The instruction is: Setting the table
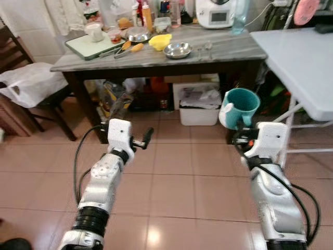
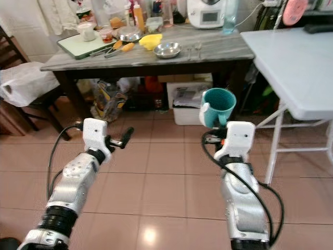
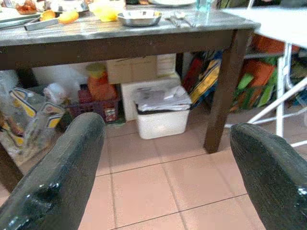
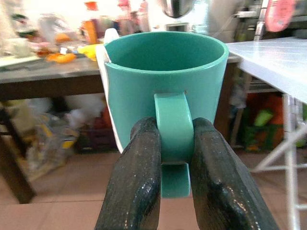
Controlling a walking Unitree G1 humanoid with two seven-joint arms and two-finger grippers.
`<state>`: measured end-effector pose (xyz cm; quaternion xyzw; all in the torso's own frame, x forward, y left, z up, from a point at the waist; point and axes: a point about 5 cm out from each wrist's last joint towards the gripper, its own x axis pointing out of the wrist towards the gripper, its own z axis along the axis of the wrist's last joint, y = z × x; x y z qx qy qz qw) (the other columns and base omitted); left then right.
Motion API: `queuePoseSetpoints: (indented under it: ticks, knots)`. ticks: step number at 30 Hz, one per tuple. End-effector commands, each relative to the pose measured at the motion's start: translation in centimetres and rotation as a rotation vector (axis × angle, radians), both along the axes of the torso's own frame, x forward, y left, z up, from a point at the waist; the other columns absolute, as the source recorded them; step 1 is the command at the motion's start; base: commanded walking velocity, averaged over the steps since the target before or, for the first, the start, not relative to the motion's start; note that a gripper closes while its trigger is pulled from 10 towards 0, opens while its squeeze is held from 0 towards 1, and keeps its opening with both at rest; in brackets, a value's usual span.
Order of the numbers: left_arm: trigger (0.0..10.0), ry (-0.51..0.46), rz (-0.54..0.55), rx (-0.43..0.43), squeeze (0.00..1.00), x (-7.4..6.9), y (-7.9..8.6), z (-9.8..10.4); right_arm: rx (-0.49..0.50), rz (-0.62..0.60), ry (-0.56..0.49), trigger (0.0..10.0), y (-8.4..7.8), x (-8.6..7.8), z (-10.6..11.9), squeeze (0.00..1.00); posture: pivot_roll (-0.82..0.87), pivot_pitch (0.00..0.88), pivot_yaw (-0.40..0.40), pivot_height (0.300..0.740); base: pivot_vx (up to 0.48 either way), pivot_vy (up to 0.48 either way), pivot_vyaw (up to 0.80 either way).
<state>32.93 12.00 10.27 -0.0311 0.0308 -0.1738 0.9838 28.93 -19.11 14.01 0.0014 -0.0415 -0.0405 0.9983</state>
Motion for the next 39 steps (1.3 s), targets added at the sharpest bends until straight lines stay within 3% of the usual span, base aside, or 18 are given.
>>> queuePoseSetpoints:
  ticks: [1, 19, 39]
  knots:
    - [10.0, -0.006, 0.015, 0.002, 0.0, 0.2, 1.0, 0.4, 0.006, 0.02, -0.042, 10.0, 0.7, 0.3, 0.9, 0.0, -0.09, 0.0, 0.076, 0.74, 0.0, 0.0, 0.0]
    - [10.0, 0.019, -0.071, -0.035, 0.0, -0.3, 0.0, 0.0, -0.003, 0.037, -0.037, 10.0, 1.2, 0.3, 0.7, 0.0, -0.09, 0.0, 0.081, 0.74, 0.329, 0.0, 0.0]
    - [10.0, 0.031, -0.114, -0.037, 0.0, -0.5, -0.5, 0.0, -0.009, 0.041, -0.043, 10.0, 1.4, 0.3, 0.6, 0.0, -0.09, 0.0, 0.09, 0.74, 0.48, 0.0, 0.0]
